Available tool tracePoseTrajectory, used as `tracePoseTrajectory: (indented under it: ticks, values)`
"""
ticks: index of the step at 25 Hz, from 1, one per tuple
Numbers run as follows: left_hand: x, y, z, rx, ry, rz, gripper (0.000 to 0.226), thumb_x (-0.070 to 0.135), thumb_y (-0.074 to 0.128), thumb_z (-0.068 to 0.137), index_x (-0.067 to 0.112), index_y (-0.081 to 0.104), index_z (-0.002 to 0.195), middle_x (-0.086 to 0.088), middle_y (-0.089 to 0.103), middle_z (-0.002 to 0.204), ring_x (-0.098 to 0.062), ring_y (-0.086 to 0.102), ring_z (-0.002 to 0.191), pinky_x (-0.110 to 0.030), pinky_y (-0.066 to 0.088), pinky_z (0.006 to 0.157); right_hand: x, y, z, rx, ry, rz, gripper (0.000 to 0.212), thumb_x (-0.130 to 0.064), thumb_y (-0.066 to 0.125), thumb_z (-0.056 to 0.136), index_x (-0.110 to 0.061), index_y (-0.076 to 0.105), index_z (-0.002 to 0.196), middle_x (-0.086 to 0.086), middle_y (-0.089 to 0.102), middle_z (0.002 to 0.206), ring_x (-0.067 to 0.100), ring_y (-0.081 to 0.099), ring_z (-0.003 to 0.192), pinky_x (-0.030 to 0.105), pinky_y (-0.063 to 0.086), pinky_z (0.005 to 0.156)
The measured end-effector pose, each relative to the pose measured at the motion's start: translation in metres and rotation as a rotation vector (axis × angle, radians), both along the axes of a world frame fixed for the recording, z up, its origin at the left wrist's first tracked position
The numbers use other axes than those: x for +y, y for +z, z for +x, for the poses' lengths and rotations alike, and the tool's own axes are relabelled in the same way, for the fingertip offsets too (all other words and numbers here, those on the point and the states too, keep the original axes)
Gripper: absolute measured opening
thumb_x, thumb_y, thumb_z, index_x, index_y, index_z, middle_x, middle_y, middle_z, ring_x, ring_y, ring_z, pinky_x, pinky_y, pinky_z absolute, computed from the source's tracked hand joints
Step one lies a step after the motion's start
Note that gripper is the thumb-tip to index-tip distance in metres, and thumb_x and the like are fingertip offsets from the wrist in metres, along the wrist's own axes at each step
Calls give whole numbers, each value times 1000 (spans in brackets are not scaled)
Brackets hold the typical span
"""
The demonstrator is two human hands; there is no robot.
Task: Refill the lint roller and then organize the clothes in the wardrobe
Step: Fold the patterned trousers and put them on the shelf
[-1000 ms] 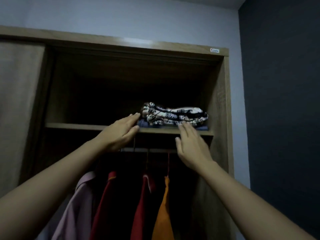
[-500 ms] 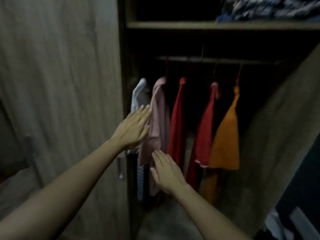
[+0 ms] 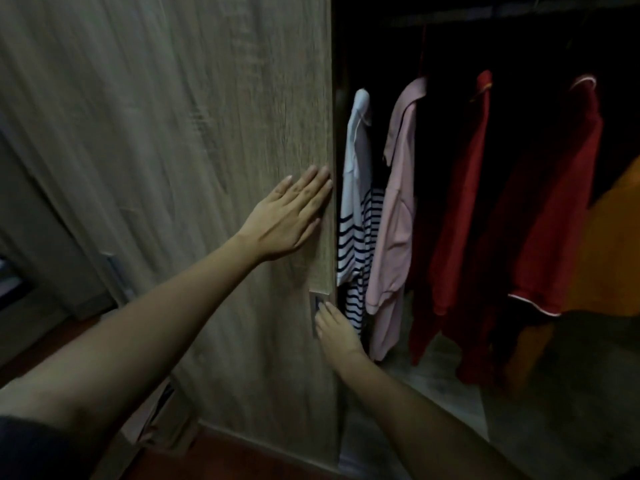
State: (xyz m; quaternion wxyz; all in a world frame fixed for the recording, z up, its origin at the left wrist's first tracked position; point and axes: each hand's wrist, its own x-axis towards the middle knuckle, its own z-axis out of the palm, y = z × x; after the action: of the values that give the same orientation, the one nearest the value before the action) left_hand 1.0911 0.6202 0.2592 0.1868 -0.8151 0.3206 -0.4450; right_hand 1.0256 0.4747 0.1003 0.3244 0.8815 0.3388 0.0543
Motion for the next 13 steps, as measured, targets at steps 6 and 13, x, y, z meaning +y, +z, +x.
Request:
tracePoseTrajectory:
  ticks: [6,13]
  values:
    - [4,-4,22,-172,-90,75,59,36,24,101,11,3,150,-4,-17,157,-17,-8,146,-37,-2,116,2,-3,11,-133,88,-257,54,-29,27,99,-6,13,146,8,17,154,24,11,142,39,1,118]
    - [-66,0,27,-301,-300,86,59,39,36,98,9,23,148,-6,4,158,-18,3,146,-38,7,114,-61,-10,-5,-132,44,-185,43,-27,34,95,-11,46,133,1,42,134,20,40,121,35,24,113]
